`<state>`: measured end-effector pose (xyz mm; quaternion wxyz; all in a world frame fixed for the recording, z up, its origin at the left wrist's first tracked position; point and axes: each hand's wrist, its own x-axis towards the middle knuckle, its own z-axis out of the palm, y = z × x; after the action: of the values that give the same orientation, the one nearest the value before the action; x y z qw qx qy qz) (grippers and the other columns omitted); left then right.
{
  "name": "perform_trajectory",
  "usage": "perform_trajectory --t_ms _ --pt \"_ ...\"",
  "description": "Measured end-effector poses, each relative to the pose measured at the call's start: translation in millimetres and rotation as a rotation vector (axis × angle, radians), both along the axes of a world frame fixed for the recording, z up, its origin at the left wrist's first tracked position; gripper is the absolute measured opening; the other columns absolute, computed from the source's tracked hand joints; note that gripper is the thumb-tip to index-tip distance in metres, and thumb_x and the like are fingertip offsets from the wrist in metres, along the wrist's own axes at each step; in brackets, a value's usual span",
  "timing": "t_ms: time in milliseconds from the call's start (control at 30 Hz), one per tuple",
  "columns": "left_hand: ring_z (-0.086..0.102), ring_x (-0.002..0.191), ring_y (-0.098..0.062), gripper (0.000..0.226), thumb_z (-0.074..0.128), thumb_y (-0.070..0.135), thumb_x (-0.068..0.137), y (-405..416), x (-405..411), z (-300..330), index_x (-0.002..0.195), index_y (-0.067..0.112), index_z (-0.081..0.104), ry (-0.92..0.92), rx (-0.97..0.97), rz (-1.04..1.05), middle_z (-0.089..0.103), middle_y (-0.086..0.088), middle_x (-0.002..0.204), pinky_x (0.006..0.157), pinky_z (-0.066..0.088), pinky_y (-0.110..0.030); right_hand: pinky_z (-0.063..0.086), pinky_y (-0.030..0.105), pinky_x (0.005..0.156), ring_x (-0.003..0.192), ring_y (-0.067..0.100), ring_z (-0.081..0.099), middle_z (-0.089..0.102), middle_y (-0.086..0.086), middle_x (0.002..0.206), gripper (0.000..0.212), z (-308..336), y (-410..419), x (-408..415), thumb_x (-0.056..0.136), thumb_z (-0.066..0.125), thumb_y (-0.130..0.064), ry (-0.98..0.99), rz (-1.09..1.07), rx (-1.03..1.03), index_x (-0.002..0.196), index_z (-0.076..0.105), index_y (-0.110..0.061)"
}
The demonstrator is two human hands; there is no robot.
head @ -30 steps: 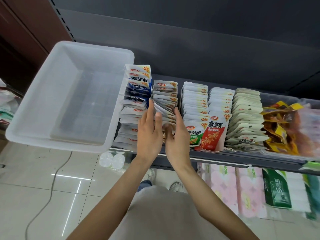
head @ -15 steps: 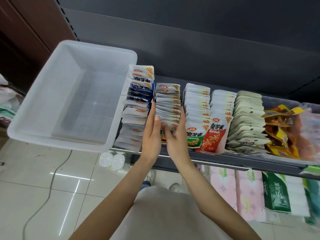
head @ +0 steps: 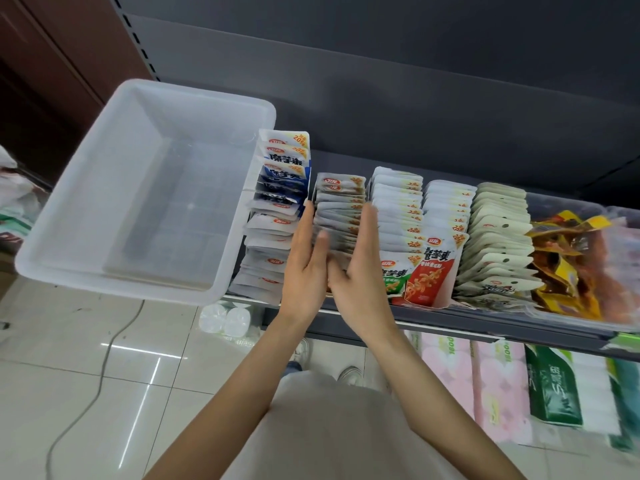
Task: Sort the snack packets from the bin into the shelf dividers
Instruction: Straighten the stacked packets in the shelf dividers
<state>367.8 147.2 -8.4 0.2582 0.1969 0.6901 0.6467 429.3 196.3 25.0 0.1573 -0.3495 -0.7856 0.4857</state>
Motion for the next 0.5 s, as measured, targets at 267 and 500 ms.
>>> perform_trajectory --t_ms 267,500 --pt "0.025 0.138 0.001 0.048 0.034 0.028 0.102 9.2 -3.1 -4.5 0.148 0.027 0.022 0.081 -0.041 -0.005 0.028 0.011 0.152 0.114 0.029 -0.036 0.036 0.03 0.105 0.124 0.02 0.049 0.054 0.003 0.133 0.04 30.9 75.1 -4.8 0.092 0.055 -0.008 -0.177 0.217 0.64 0.131 0.054 -0.017" --pt "0.046 0.116 0.011 0.055 0.043 0.031 0.099 3.1 0.3 -0.4 0.149 0.026 0.02 0.058 -0.028 -0.019 0.043 0.034 0.134 0.103 0.043 -0.031 0.037 0.035 0.093 0.112 0.024 0.051 0.056 0.005 0.12 0.036 43.8 113.6 -39.6 0.09 0.061 -0.023 -0.371 0.648 0.986 0.125 0.058 -0.014"
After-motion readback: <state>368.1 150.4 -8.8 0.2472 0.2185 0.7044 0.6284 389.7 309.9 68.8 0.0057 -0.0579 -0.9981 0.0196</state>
